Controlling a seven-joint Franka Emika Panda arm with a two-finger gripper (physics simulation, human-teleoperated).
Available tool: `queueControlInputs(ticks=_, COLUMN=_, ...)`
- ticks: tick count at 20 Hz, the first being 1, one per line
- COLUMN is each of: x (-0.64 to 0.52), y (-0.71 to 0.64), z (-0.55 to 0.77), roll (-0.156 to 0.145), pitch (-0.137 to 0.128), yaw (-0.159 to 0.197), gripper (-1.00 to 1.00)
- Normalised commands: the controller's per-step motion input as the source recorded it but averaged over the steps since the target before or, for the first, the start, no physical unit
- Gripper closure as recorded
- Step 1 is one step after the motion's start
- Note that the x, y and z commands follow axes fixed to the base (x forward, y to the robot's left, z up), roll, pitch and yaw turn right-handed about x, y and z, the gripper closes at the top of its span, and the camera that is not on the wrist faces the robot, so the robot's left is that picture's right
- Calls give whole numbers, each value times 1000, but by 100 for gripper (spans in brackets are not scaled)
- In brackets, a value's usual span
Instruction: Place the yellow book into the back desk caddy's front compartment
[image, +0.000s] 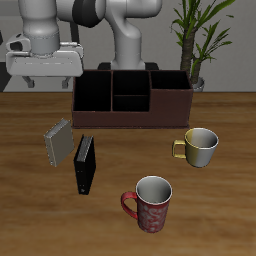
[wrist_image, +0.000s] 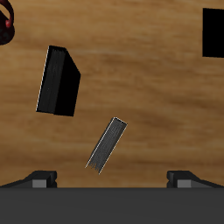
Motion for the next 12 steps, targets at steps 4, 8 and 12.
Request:
queueControlInputs(ticks=4, x=84, y=-97, z=-378, roll=-31, pitch=-21, yaw=-87, gripper=-100)
queueControlInputs(ticks=8, x=71, y=-48, z=-261, roll=1, pitch=-24, yaw=-74, gripper=-100)
queueControlInputs(ticks=12, x=76, y=-65, z=-284, roll=-31, pitch=-54, yaw=-84, gripper=-100)
